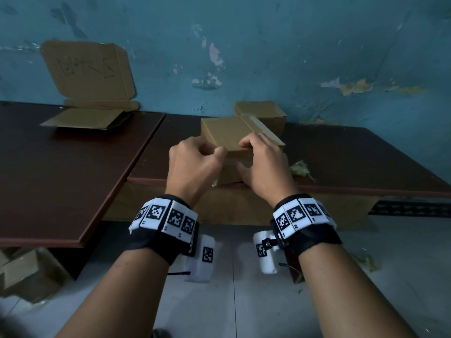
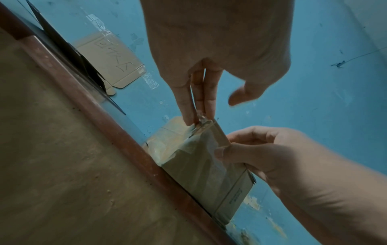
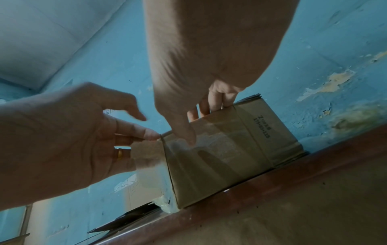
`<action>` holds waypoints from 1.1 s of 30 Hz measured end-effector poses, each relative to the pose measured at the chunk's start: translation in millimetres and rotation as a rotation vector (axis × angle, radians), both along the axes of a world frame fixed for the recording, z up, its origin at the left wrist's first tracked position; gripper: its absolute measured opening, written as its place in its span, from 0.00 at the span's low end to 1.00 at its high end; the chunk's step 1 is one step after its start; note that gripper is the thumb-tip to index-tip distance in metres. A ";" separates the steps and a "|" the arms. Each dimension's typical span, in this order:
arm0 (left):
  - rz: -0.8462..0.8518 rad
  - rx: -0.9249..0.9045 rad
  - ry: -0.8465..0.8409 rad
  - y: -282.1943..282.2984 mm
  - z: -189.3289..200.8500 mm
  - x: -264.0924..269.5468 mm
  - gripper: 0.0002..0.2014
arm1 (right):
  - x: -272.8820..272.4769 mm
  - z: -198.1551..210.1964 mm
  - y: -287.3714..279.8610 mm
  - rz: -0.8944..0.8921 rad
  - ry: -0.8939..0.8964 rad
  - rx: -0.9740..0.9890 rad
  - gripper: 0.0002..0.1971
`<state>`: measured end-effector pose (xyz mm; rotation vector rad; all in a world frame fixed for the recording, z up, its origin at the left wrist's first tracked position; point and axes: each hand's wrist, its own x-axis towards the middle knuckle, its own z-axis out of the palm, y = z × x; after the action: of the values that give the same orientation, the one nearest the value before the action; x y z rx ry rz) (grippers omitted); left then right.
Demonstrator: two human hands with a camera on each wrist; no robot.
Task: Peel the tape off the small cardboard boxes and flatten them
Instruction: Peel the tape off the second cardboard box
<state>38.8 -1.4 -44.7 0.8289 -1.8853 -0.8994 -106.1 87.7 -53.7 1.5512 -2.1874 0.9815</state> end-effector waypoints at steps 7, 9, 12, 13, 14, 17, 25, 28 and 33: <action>0.007 -0.003 -0.075 -11.6 -5.3 -1.5 0.07 | -0.6 0.8 -0.2 -0.015 -0.043 -0.008 0.19; -0.012 0.019 -0.089 -12.9 -3.2 1.1 0.04 | -0.5 0.4 -1.1 -0.012 -0.060 -0.011 0.23; -0.048 0.094 -0.098 -18.1 -4.1 1.7 0.07 | 0.8 0.8 -1.7 -0.014 -0.079 0.004 0.29; -0.059 0.138 -0.085 -18.5 -4.0 2.2 0.07 | 1.5 1.1 -1.4 -0.017 -0.082 0.010 0.31; -0.071 0.191 -0.062 -18.9 -4.4 2.8 0.08 | 2.3 1.3 -1.2 -0.021 -0.086 0.014 0.33; -0.121 0.359 0.017 -17.0 -4.3 3.0 0.09 | 2.6 1.1 -1.2 -0.045 -0.102 0.005 0.38; -0.093 0.553 0.150 -11.6 7.6 3.7 0.09 | 0.6 2.7 -1.4 -0.037 -0.103 0.007 0.33; -0.095 0.526 0.107 -9.1 6.9 3.1 0.10 | 0.2 3.9 -1.7 -0.037 -0.103 0.023 0.32; -0.047 0.477 0.120 -17.6 -7.4 -1.6 0.13 | 0.9 4.0 -1.5 -0.038 -0.089 0.018 0.31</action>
<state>37.2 -19.1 -52.1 0.9855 -1.6114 -1.4270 -105.2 86.2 -49.7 1.4950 -2.2834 1.0402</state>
